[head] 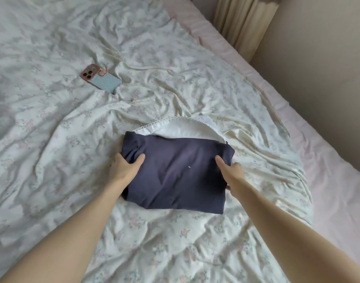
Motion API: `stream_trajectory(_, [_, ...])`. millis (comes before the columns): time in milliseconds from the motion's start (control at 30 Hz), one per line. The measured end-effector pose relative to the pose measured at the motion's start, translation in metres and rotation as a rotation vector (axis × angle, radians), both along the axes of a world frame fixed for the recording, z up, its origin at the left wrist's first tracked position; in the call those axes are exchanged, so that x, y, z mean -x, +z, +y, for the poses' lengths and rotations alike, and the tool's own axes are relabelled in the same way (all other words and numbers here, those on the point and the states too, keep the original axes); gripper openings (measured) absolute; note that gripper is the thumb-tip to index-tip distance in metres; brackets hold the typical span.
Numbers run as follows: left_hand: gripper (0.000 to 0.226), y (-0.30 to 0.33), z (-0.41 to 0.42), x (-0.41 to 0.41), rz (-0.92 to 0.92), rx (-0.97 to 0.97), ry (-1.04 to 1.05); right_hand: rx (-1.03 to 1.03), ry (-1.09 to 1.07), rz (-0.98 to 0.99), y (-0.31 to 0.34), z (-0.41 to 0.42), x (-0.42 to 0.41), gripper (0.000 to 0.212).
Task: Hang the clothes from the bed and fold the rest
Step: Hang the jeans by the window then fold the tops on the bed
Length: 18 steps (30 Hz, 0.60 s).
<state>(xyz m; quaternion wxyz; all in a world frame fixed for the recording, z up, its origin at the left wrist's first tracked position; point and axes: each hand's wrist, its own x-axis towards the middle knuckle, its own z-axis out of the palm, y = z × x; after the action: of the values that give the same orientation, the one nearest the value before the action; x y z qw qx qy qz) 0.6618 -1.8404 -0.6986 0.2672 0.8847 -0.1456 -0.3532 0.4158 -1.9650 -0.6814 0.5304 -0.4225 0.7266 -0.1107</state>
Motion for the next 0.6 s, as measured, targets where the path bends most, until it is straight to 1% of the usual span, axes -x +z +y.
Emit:
stream_trajectory(33, [0.080, -0.001, 0.000, 0.000, 0.029, 0.014, 0.046, -0.007, 0.013, 0.010, -0.004, 0.003, 0.001, 0.059])
stream_trajectory(100, [0.073, 0.000, -0.003, -0.001, 0.102, 0.073, 0.133, 0.021, 0.011, -0.003, -0.007, 0.007, -0.002, 0.050])
stream_trajectory(133, [0.068, 0.001, -0.004, 0.000, 0.094, 0.101, 0.131, 0.031, -0.009, -0.023, -0.004, 0.009, -0.005, 0.047])
stream_trajectory(167, [0.063, 0.003, -0.004, 0.000, 0.042, 0.119, 0.086, 0.049, -0.022, -0.031, -0.001, 0.010, -0.008, 0.046])
stream_trajectory(233, [0.066, 0.008, -0.005, -0.001, -0.107, 0.133, -0.040, 0.160, 0.023, 0.051, 0.002, 0.011, -0.009, 0.059])
stream_trajectory(300, [0.075, 0.017, -0.011, -0.006, -0.203, 0.133, -0.135, 0.350, 0.145, 0.197, 0.009, 0.006, -0.008, 0.072])
stream_trajectory(367, [0.076, 0.024, -0.025, -0.014, -0.294, 0.147, -0.248, 0.555, 0.356, 0.355, 0.016, -0.009, -0.011, 0.069])
stream_trajectory(433, [0.073, 0.028, -0.043, -0.021, -0.377, 0.112, -0.434, 0.655, 0.598, 0.492, 0.020, -0.029, -0.018, 0.060])
stream_trajectory(467, [0.071, 0.030, -0.051, -0.022, -0.406, 0.072, -0.529, 0.676, 0.695, 0.542, 0.021, -0.036, -0.022, 0.057])
stream_trajectory(533, [0.060, 0.032, -0.065, -0.024, -0.485, 0.000, -0.672, 0.720, 0.813, 0.617, 0.018, -0.045, -0.029, 0.050])
stream_trajectory(600, [0.040, 0.031, -0.070, -0.024, -0.634, -0.023, -0.733, 0.738, 0.872, 0.648, 0.014, -0.049, -0.031, 0.047])
